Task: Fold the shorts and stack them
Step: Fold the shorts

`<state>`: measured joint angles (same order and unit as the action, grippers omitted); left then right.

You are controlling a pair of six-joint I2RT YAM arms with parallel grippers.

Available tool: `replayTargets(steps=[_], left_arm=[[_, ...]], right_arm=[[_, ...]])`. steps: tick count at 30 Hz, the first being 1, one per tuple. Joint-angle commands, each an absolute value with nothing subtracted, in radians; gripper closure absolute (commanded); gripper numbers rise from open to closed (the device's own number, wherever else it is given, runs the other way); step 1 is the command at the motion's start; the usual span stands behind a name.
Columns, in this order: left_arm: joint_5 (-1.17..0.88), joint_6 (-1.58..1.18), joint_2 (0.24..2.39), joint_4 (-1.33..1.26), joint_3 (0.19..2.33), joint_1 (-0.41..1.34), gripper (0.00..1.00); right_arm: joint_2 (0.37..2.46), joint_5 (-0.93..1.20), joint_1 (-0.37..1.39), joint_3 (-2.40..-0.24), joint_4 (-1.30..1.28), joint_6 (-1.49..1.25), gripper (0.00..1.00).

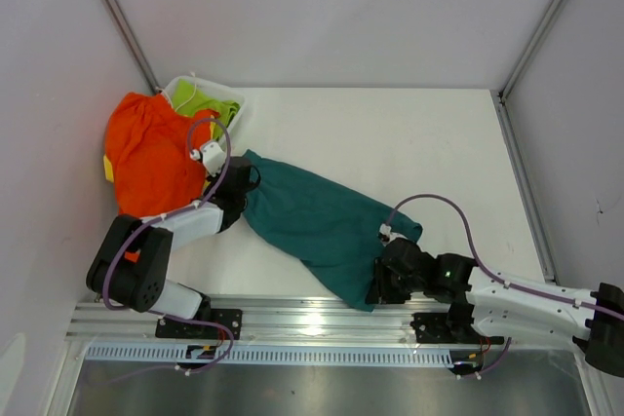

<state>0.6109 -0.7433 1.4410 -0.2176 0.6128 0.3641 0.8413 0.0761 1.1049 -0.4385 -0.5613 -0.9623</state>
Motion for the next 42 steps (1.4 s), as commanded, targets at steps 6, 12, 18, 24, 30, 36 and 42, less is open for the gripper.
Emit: replayTargets(steps=[6, 12, 18, 24, 30, 36, 42], left_arm=[[0.646, -0.764, 1.515, -0.157, 0.782, 0.359, 1.00], [0.606, -0.772, 1.592, -0.144, 0.874, 0.336, 1.00], [0.581, -0.767, 1.614, -0.133, 0.910, 0.313, 1.00], [0.554, -0.749, 1.576, -0.228, 0.848, 0.310, 1.00], [0.508, -0.735, 1.516, -0.357, 0.732, 0.310, 1.00], [0.453, -0.703, 1.407, -0.540, 0.563, 0.311, 1.00], [0.408, -0.650, 1.267, -0.667, 0.460, 0.319, 1.00]], right_arm=[[0.839, 0.083, 1.169, -0.385, -0.508, -0.971, 1.00], [0.833, 0.077, 1.273, -0.331, -0.567, -1.003, 1.00], [0.796, 0.081, 1.331, -0.301, -0.609, -1.046, 0.95], [0.772, 0.002, 1.325, -0.469, -0.764, -0.993, 0.44], [0.808, 0.060, 1.184, -0.639, -0.782, -0.835, 0.45], [0.934, 0.262, 0.853, -0.709, -0.608, -0.669, 0.58], [1.225, 0.379, 0.713, -0.764, -0.326, -0.681, 0.87]])
